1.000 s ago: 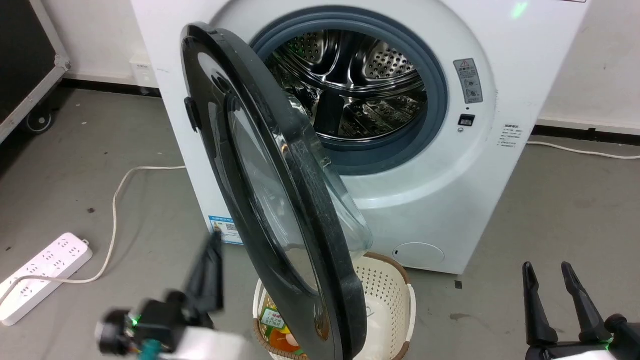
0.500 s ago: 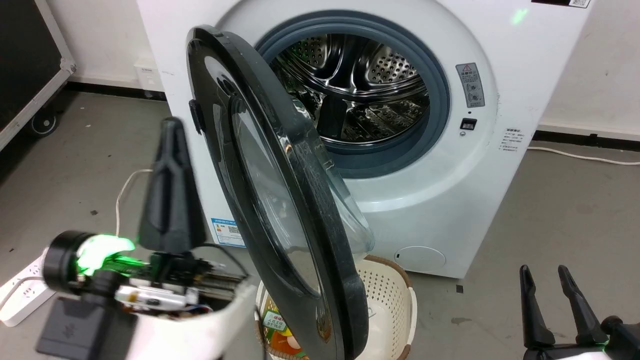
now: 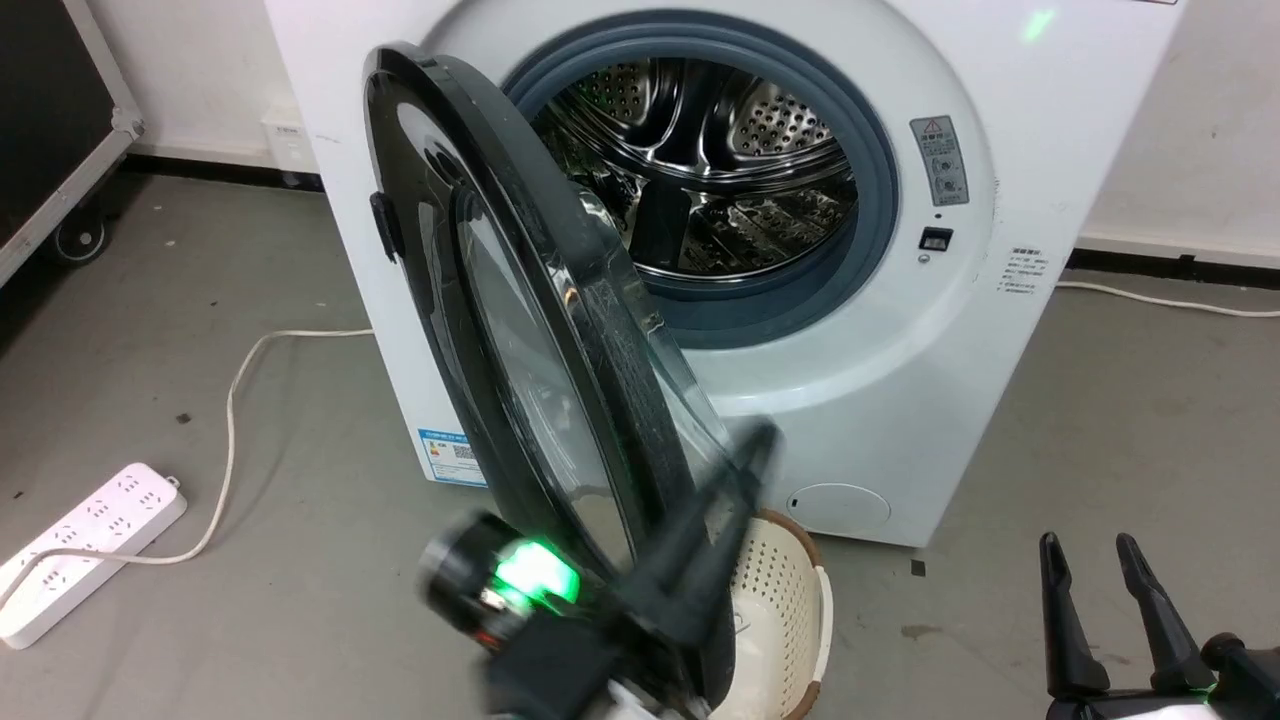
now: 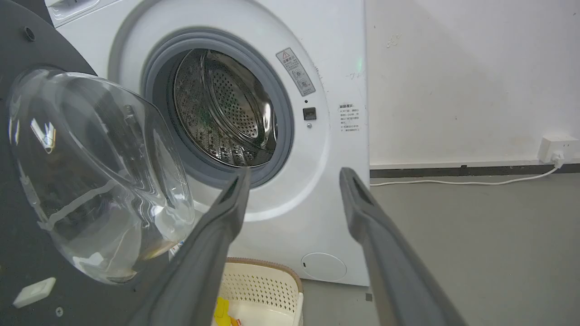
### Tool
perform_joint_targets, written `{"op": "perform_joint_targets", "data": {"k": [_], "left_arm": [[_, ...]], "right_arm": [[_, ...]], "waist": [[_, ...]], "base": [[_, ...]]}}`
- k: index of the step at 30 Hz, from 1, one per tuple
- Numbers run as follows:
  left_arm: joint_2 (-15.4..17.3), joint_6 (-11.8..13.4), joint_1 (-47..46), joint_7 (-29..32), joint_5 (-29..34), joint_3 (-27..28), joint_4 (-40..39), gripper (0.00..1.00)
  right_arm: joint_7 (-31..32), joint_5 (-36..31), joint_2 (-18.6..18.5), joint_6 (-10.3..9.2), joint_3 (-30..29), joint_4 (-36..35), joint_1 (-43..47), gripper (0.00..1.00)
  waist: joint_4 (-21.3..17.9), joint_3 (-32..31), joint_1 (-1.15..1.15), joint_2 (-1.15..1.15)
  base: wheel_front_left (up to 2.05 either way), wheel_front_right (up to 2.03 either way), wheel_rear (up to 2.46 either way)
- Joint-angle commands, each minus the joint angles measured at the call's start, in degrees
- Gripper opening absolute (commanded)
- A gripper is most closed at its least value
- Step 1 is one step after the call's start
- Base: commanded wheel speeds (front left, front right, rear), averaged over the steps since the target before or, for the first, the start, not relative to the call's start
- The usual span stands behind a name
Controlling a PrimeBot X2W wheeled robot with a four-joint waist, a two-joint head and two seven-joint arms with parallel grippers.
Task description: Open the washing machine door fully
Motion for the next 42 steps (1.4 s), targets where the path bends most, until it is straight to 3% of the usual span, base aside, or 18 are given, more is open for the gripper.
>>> {"op": "perform_joint_targets", "data": {"k": [1,7,19,35,42], "left_arm": [[0.19,-0.56,1.33,1.37,-0.49,-1.22,1.69,0.00],[0.15,-1.58,4.67,3.83,-4.78,-4.49,9.24,0.00],[1.23,-1.88,5.55,3.56,-6.08,-6.29,22.23,0.00],[5.51,0.31,8.90,5.61,-6.17,-5.09,17.18,0.00],[6.39,4.16,11.31,4.62,-5.32,-2.83,12.77,0.00]], "right_arm": [[-0.26,0.13,0.23,0.06,-0.10,0.07,0.00,1.00],[-0.26,0.24,0.35,0.06,-0.27,0.18,-0.18,1.00],[-0.26,0.96,0.52,0.06,-0.63,1.24,-0.40,1.00],[-0.26,2.16,0.75,0.06,-2.47,2.43,-0.28,1.00],[-0.26,1.81,0.20,0.06,1.79,5.51,-5.69,1.00]], "waist": [[0.08,0.13,0.00,0.00],[0.43,0.55,0.00,0.00],[3.57,0.81,0.00,0.00],[20.80,-0.76,0.00,0.00],[22.96,2.45,0.00,0.00]], "base": [[0.00,0.00,0.00],[0.00,0.00,0.00],[0.00,0.00,0.00],[0.00,0.00,0.00],[0.00,0.00,0.00]]}}
